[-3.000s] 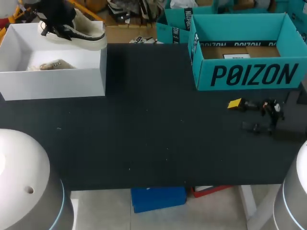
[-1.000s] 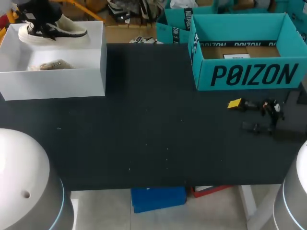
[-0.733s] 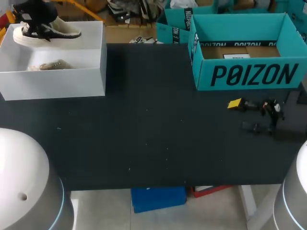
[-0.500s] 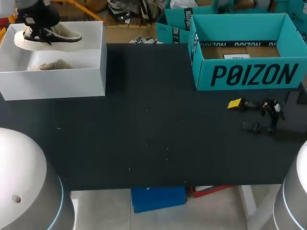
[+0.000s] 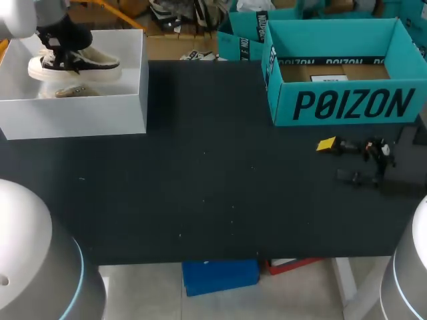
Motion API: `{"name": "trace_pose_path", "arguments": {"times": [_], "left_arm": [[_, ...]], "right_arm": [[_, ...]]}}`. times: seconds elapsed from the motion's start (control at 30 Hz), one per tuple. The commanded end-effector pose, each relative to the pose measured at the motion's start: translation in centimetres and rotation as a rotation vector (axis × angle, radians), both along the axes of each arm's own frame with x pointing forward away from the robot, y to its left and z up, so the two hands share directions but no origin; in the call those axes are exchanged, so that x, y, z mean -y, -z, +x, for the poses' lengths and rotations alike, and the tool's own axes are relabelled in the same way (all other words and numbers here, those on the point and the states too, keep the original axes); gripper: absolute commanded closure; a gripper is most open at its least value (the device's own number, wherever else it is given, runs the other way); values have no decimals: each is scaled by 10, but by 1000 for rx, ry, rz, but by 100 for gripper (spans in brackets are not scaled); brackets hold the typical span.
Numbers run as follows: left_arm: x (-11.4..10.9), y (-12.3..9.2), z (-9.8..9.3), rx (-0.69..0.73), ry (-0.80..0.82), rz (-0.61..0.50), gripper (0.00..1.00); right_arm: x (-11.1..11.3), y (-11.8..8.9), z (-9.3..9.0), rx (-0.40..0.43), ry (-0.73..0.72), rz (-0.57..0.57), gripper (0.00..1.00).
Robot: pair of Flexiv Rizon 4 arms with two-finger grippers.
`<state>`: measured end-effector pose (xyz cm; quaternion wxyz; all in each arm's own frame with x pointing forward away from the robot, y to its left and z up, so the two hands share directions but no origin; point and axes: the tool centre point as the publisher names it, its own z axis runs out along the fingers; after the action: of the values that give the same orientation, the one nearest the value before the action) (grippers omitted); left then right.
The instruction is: Take the shoe out of the shoebox, open the shoe tongue, remove and reinsert the insole, then place the shoe into the shoebox
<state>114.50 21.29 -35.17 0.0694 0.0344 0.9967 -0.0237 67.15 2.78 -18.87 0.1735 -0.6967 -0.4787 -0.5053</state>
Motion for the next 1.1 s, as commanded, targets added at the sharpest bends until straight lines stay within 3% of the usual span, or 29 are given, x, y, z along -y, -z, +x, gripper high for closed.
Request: {"name": "trace_pose_path", "arguments": {"times": [0.03, 0.77, 0.83, 0.87, 0.9, 1.1], "left_arm": [[3, 8, 4, -9, -5, 9, 100], [3, 19, 6, -58, -25, 17, 100], [3, 20, 6, -60, -28, 21, 58], [3, 20, 6, -63, -33, 22, 4], [3, 20, 6, -63, -33, 21, 0], [4, 16, 7, -65, -42, 21, 0]], "right_arm": [[0, 0, 0, -1, 0, 0, 0], [0, 0, 0, -1, 0, 0, 0], [0, 0, 0, -1, 0, 0, 0], [0, 0, 0, -1, 0, 0, 0], [0, 0, 0, -1, 0, 0, 0], [0, 0, 0, -1, 0, 0, 0]]}}
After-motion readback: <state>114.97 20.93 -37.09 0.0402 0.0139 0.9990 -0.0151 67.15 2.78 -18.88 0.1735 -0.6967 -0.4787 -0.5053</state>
